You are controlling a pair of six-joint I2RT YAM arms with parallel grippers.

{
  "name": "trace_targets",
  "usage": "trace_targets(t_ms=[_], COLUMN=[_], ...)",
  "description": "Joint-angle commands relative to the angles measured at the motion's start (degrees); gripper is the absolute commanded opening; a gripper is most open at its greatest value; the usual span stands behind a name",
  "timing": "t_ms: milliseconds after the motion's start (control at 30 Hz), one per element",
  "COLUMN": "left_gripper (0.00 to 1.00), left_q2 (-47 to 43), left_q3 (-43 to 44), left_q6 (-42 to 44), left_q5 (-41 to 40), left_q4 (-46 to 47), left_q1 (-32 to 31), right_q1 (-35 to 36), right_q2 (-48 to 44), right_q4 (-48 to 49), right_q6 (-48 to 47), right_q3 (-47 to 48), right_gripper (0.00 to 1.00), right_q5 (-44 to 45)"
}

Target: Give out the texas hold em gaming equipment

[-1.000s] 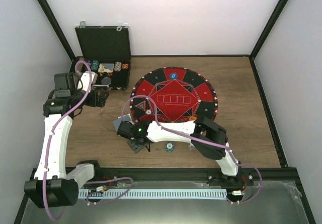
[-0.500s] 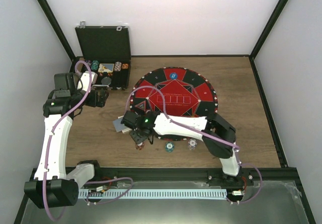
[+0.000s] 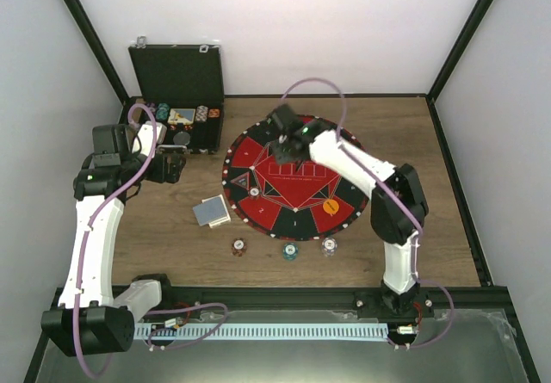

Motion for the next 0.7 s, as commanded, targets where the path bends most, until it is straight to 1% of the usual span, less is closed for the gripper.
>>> trace_targets(t_ms=[0, 133, 233, 433, 667], left_gripper=[1.00, 1.00, 1.00, 1.00, 1.00], left_q2=[0.18, 0.63, 1.17, 1.91, 2.23], left_q3=[1.86, 2.13, 2.24, 2.38, 1.95], left_q6=[0.54, 0.91, 1.03, 0.98, 0.93], left_q5=[0.27, 0.12, 0.04, 0.52, 0.61], left_q4=[-0.74, -0.99, -1.00, -0.79, -0.39], left_q1=[0.35, 0.34, 0.36, 0.32, 0.29], right_q1=[-8.60, -13.93, -16.67, -18.33, -18.45], right_q2=[5.16, 13.03, 18.53, 25.44, 30.02], right_q4=[0.99, 0.54, -0.04, 1.53, 2.06], right_q6=[-3.96, -4.97, -4.76, -4.32, -3.86], right_q3=[10.25, 18.83, 23.63, 25.93, 27.71], right_gripper=[0.05, 0.07, 0.07, 0.08, 0.09], right_q5=[4.66, 5.46, 4.40, 1.38, -0.73])
